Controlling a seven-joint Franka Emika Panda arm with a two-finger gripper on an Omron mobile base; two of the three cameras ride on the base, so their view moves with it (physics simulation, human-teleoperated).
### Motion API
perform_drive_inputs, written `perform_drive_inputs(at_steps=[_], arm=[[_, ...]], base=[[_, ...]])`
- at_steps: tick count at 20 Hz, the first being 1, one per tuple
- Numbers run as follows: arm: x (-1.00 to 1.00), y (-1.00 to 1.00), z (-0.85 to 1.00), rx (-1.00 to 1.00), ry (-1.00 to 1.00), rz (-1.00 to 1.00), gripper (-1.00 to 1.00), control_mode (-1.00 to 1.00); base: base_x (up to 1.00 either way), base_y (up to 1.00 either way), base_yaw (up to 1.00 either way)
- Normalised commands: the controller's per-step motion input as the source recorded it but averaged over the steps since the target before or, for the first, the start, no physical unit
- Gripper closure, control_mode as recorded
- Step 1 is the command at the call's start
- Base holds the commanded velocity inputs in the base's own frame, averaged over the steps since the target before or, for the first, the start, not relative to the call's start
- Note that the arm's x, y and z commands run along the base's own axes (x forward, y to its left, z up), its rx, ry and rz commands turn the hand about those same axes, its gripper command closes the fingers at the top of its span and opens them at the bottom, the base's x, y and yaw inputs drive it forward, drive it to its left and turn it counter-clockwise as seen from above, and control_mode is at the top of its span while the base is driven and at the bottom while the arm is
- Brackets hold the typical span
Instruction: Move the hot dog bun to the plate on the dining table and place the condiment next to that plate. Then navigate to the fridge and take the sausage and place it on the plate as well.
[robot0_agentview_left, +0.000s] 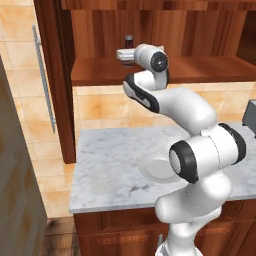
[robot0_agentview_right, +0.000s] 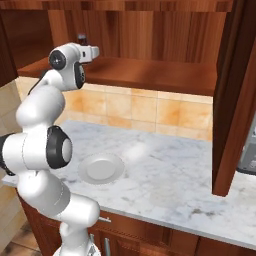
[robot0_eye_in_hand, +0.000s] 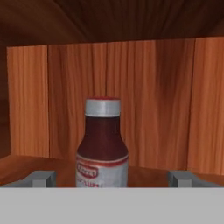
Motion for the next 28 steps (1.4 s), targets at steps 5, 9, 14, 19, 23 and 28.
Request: perform_drive_inputs(at_steps=[5,9,14,19,23,28], arm=[[0.19,0.06,-0.13,0.0,0.01,0.0,-1.0,-1.0],[0.27,0.15,-0.01,0.0,0.0,0.0,-1.0,-1.0],[0.23,0.11,0.0,0.0,0.0,0.0,-1.0,-1.0],[0.21,0.13,-0.04,0.0,0.03,0.0,-1.0,-1.0],[0.07,0.04,0.03,0.0,0.01,0.0,-1.0,-1.0],[0.06,0.05,0.24,0.0,0.04,0.0,-1.0,-1.0]], base=[[0.0,0.0,0.0],[0.0,0.0,0.0],[0.0,0.0,0.0],[0.0,0.0,0.0],[0.0,0.0,0.0],[0.0,0.0,0.0]])
